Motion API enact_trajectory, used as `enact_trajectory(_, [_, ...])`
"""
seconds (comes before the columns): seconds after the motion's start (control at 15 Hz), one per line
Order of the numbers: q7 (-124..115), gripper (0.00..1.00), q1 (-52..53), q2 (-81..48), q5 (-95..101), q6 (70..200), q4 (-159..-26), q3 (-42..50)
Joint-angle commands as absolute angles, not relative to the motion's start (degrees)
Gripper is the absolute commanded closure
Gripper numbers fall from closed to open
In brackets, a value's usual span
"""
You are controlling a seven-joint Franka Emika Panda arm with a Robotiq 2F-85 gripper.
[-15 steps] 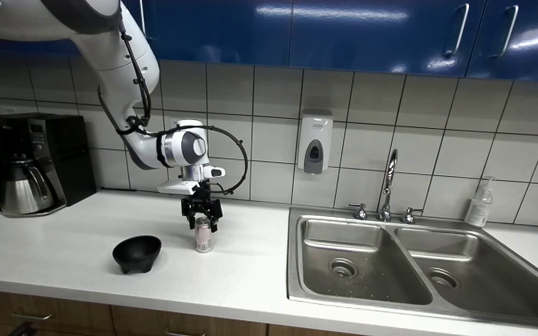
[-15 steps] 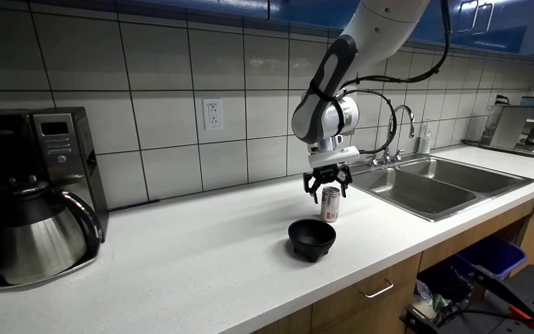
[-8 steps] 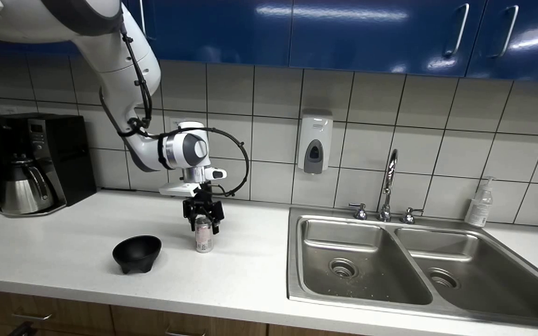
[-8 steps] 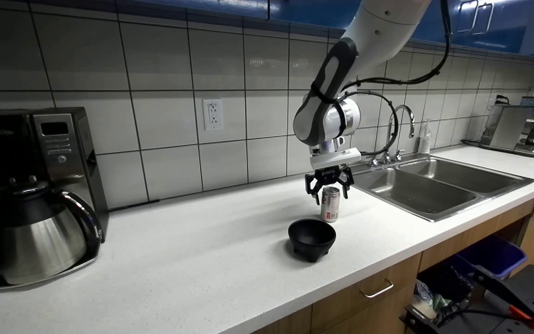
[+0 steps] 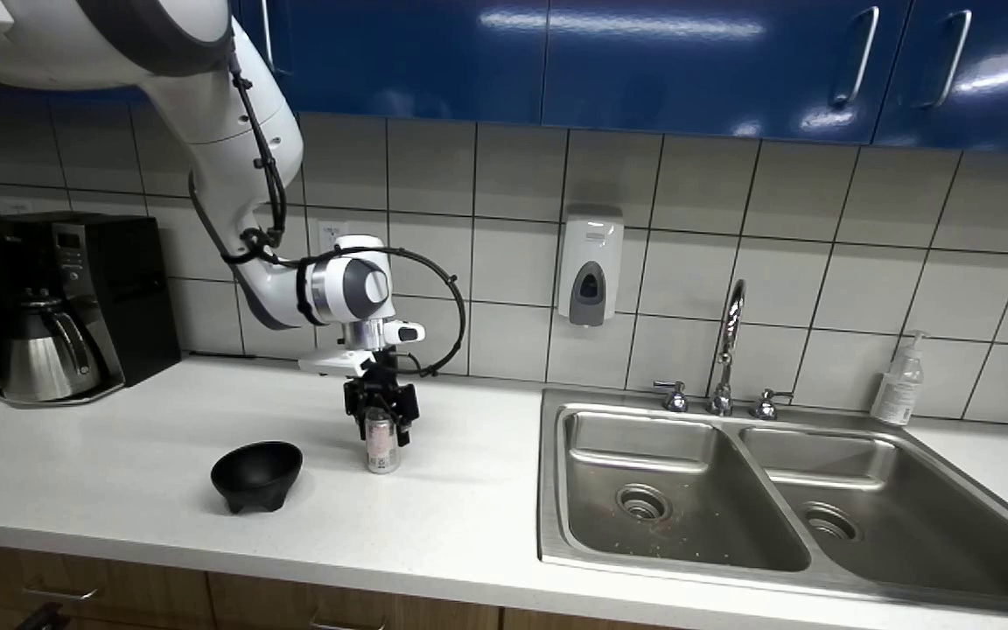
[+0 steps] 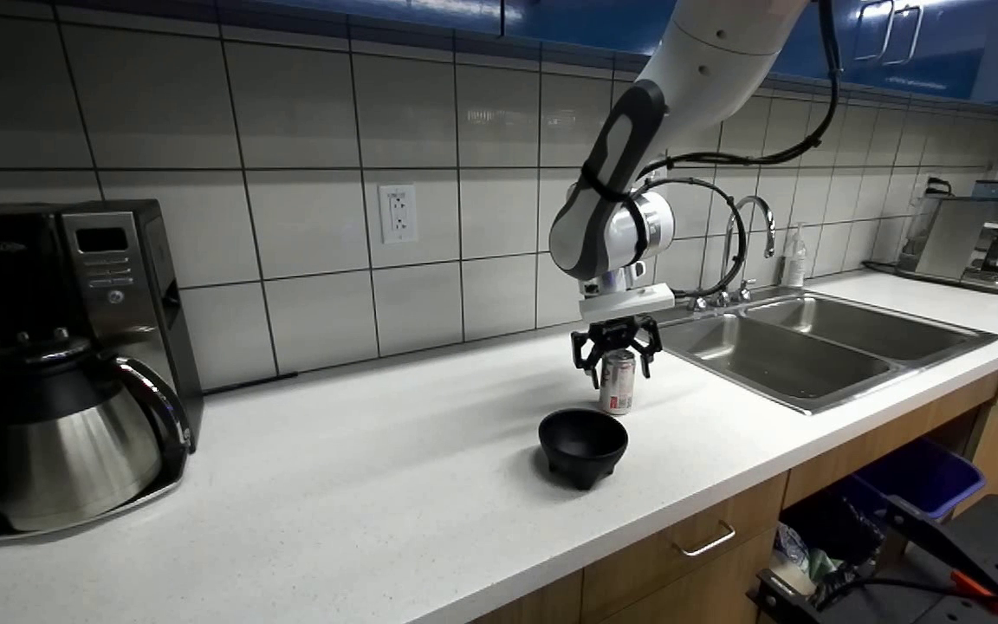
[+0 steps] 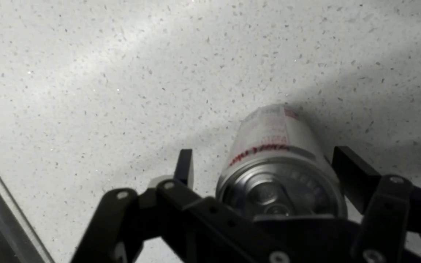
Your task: Put the can into the bowl
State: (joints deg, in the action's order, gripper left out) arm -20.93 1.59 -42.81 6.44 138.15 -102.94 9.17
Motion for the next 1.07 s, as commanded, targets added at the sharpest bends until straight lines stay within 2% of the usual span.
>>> enact_trajectory(0.0, [-21.8,0.34,1.9,-43.3,4.9,139.4,-102.4,9.4])
enact_trajectory(0.2, [-21.7,0.58,1.9,-43.5,3.9,140.2,-102.1,9.3])
enact_trajectory(1.0, [-21.6,0.58,1.3,-33.6,-1.4,142.6,-110.0,9.0])
